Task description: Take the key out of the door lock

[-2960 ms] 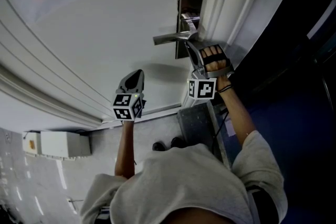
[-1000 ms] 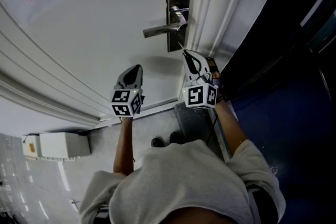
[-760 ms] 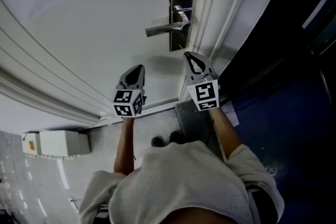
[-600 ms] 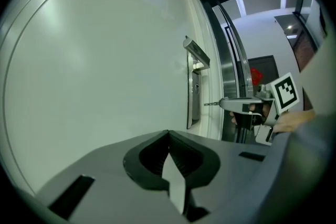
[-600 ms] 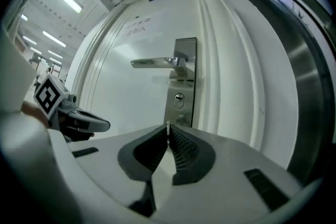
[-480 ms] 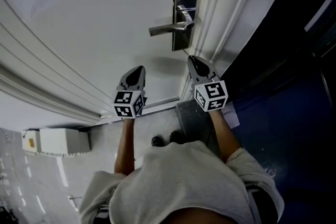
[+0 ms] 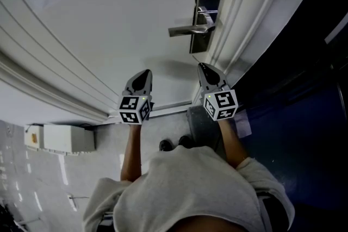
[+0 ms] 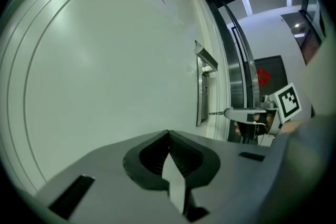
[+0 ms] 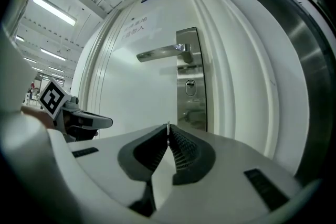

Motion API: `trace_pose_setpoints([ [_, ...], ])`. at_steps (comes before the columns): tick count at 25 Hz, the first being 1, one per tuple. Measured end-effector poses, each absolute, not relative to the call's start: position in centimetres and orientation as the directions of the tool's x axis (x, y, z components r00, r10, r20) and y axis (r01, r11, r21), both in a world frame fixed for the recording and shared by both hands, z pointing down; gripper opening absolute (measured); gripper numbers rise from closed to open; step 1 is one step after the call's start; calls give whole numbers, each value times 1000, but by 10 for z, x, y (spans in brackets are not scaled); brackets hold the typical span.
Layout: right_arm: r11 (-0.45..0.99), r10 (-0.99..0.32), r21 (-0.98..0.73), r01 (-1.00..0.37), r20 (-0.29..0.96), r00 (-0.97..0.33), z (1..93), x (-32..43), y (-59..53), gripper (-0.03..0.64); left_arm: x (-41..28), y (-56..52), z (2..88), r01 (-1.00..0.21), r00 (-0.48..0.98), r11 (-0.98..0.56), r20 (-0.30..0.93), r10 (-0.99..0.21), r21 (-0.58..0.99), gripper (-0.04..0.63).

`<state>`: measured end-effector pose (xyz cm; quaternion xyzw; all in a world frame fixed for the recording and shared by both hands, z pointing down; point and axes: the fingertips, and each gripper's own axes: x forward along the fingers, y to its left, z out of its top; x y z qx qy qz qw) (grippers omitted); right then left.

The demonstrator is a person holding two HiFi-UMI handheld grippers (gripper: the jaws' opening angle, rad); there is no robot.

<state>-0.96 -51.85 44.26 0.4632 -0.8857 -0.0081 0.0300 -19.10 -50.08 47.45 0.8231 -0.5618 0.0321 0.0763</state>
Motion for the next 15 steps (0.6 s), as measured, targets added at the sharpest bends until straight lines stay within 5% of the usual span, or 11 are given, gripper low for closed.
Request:
trace_pose_setpoints([
  [15, 571, -821, 78, -817, 74, -566, 455, -19, -521, 29, -209, -495, 484, -940, 337, -325, 146, -930, 101, 18],
])
